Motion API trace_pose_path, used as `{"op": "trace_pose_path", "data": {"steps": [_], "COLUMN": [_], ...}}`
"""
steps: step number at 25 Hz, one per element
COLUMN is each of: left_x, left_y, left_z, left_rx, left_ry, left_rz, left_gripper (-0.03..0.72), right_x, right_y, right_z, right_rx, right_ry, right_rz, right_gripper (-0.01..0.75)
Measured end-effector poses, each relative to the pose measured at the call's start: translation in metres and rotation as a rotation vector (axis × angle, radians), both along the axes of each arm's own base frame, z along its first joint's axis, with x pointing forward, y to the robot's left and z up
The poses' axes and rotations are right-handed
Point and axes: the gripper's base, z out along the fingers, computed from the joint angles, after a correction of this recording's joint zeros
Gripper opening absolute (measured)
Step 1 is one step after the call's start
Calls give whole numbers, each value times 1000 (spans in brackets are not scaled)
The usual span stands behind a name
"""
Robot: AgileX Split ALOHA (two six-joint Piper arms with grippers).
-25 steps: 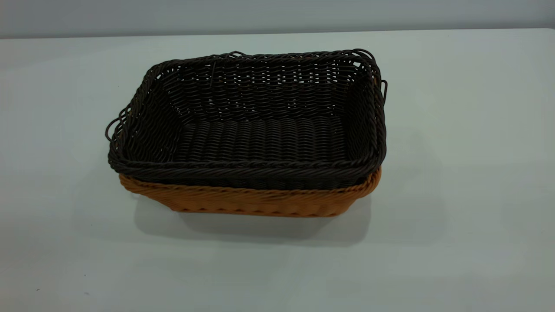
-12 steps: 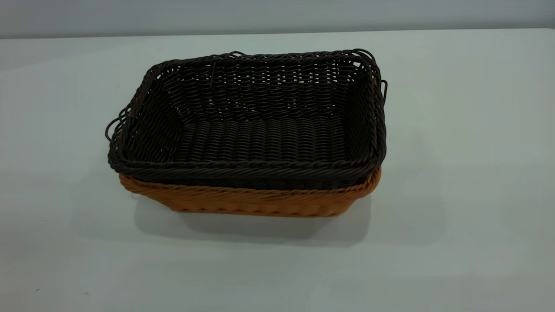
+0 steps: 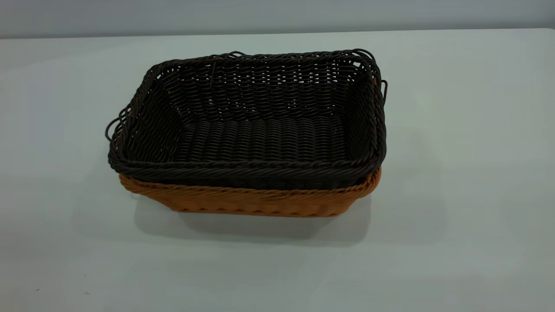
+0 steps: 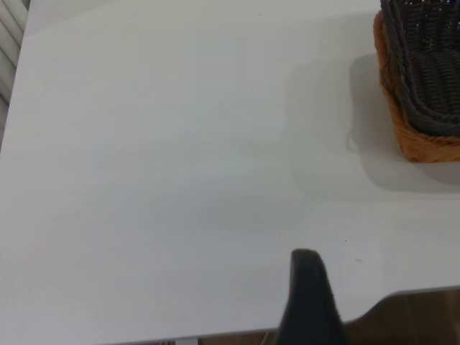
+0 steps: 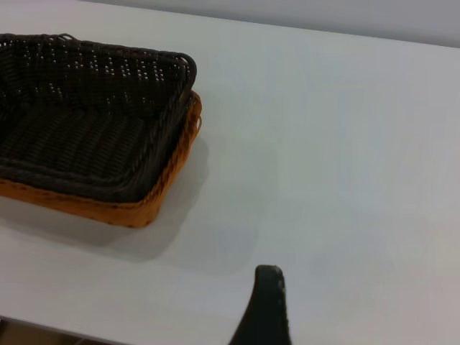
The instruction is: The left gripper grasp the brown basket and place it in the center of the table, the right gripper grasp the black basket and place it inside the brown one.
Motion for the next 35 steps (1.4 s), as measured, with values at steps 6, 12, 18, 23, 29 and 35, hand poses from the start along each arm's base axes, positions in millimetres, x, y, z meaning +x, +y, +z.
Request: {"op": "trace_pose_path", "data": {"steps": [6,12,18,23,29,35], "left_x": [0,0,0,0,0,0], "left_y": [0,0,0,0,0,0], "left_z": [0,0,0,0,0,0], "left_rx": [0,0,0,0,0,0], "left_ry": [0,0,0,0,0,0], "left_rz": [0,0,0,1,1,1], "left_gripper": [474,474,474,474,474,474], "right_x": [0,1,2,2,2,2], "right_y": [0,-1,-12,-17,-17,-17], "right_z": [0,-1,-3,-3,-3,-3], "right_rx": [0,-2,14,20,17,15], "right_ry": [0,0,22,24,22,22], "right_rz": [0,-7,-166,-229,-231,-231], "right_gripper": [586,586,586,586,586,586]}}
